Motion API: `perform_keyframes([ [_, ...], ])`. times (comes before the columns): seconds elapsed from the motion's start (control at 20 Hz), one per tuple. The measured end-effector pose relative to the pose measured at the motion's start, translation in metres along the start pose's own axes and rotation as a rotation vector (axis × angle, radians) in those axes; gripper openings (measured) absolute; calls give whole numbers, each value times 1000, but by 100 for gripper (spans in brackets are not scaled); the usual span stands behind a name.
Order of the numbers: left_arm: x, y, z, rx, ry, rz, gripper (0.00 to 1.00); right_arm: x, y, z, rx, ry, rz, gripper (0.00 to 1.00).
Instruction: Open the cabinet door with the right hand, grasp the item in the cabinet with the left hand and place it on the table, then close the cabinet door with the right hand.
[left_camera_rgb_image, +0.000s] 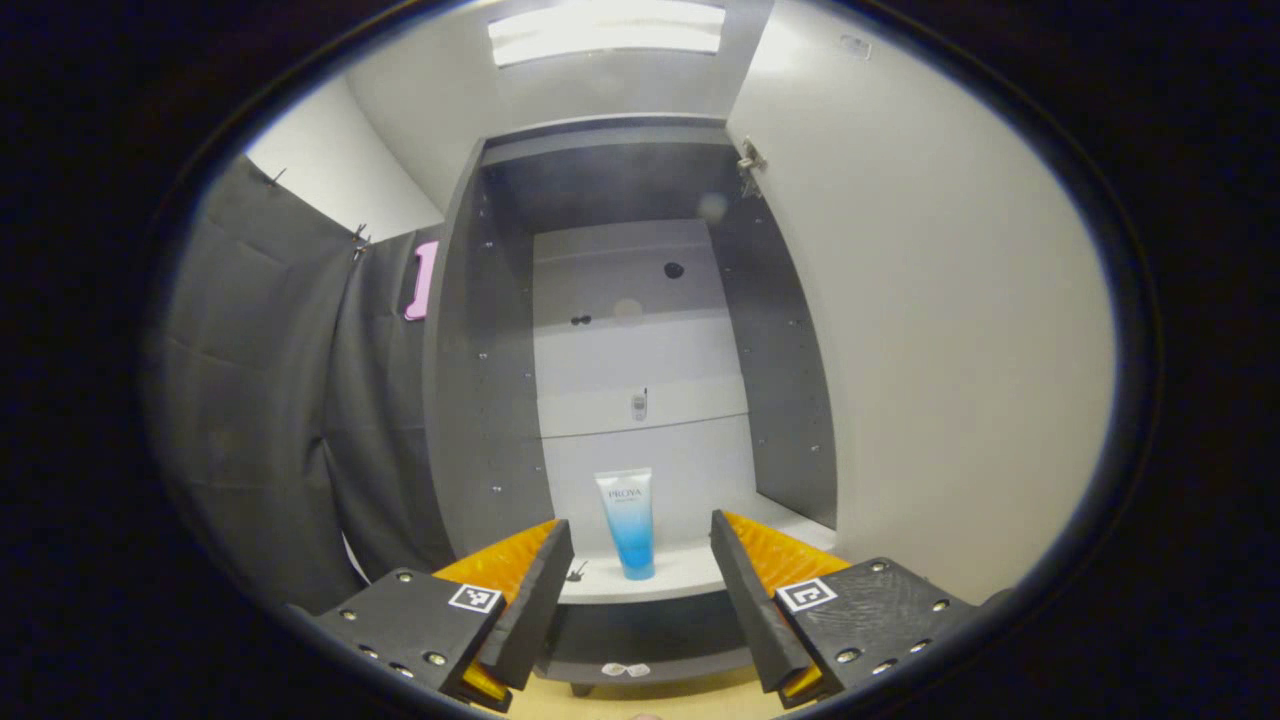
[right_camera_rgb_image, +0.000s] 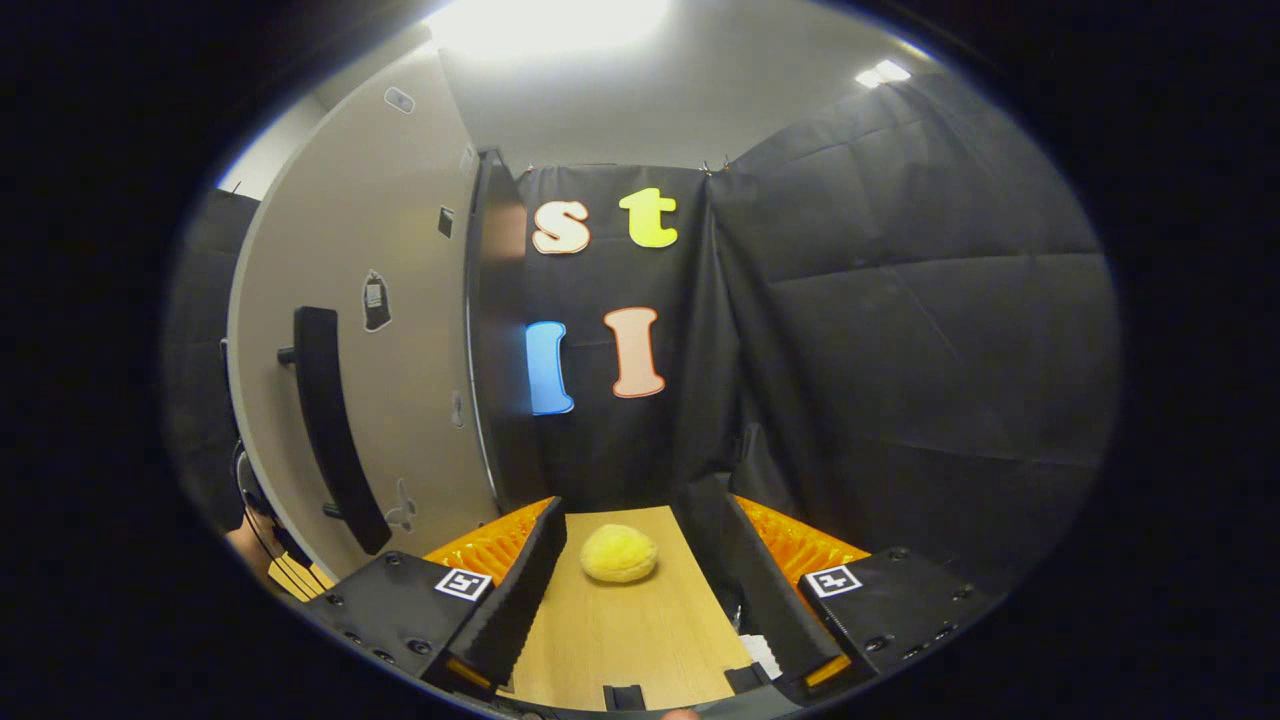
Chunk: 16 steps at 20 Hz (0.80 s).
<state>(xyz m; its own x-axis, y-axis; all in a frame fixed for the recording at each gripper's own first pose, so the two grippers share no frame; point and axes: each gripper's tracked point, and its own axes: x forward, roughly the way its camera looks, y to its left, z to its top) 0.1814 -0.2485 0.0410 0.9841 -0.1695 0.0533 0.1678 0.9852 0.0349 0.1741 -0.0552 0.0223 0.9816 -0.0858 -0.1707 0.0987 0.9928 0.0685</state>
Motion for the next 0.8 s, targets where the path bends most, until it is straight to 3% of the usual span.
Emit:
perform_keyframes([
  [0.35,78,9,-28,-5,27,-25,84,23,3,-10,25,30,-102,98],
  [0.8,121,5,-60,-9,89,-64,84,41,15,-19,40,53,-146,98],
])
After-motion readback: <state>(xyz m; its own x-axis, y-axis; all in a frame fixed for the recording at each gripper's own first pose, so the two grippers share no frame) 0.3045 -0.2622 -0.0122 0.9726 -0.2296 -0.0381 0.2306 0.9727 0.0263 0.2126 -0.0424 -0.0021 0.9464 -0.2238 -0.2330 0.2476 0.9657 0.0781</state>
